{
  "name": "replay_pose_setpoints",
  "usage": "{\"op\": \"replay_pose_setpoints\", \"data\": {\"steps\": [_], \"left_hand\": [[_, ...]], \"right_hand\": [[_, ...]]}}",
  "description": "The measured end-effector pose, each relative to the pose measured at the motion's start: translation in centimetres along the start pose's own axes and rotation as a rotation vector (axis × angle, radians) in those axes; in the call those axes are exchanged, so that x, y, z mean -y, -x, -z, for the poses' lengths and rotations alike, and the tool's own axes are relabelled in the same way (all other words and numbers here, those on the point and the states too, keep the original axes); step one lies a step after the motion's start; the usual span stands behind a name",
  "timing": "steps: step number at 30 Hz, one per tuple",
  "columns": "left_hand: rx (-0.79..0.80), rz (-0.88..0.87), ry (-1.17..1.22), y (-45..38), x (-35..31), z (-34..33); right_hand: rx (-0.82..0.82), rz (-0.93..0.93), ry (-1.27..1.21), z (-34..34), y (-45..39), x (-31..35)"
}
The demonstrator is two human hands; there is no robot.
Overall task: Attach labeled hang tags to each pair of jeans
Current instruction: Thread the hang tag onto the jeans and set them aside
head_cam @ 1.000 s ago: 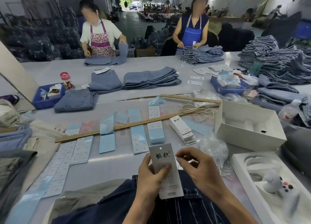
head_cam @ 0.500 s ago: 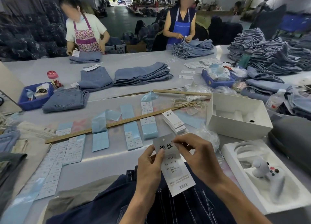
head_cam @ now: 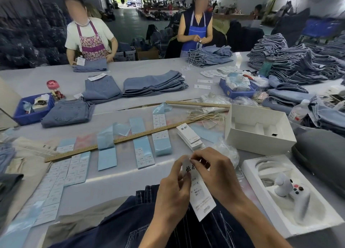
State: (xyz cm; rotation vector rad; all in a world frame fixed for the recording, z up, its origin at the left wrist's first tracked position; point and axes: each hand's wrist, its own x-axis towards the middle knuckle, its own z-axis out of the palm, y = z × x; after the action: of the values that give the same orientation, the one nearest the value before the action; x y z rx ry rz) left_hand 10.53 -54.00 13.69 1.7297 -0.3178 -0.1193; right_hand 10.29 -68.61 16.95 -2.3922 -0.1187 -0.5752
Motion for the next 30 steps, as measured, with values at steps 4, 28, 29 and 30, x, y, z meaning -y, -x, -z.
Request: {"op": "replay_pose_setpoints", "data": {"steps": [4, 28, 29, 30], "left_hand": [[0.037, -0.044, -0.050, -0.1, 0.0, 0.0], [0.040, 0.014, -0.036, -0.2, -0.3, 0.9], [0.024, -0.023, -0.155, 0.1, -0.5, 0.9], [-0.018, -0.111, -0.355, 0.3, -0.7, 1.1]], "right_hand": [[-0.038, -0.017, -0.003, -0.3, 0.2, -0.2], [-0.103, -0.133, -0.236, -0.5, 4.8, -0.3], [-0.137, -0.146, -0.247, -0.4, 4.9, -0.1], [-0.180, -0.140, -0.244, -0.1, 4.9, 0.0]]}}
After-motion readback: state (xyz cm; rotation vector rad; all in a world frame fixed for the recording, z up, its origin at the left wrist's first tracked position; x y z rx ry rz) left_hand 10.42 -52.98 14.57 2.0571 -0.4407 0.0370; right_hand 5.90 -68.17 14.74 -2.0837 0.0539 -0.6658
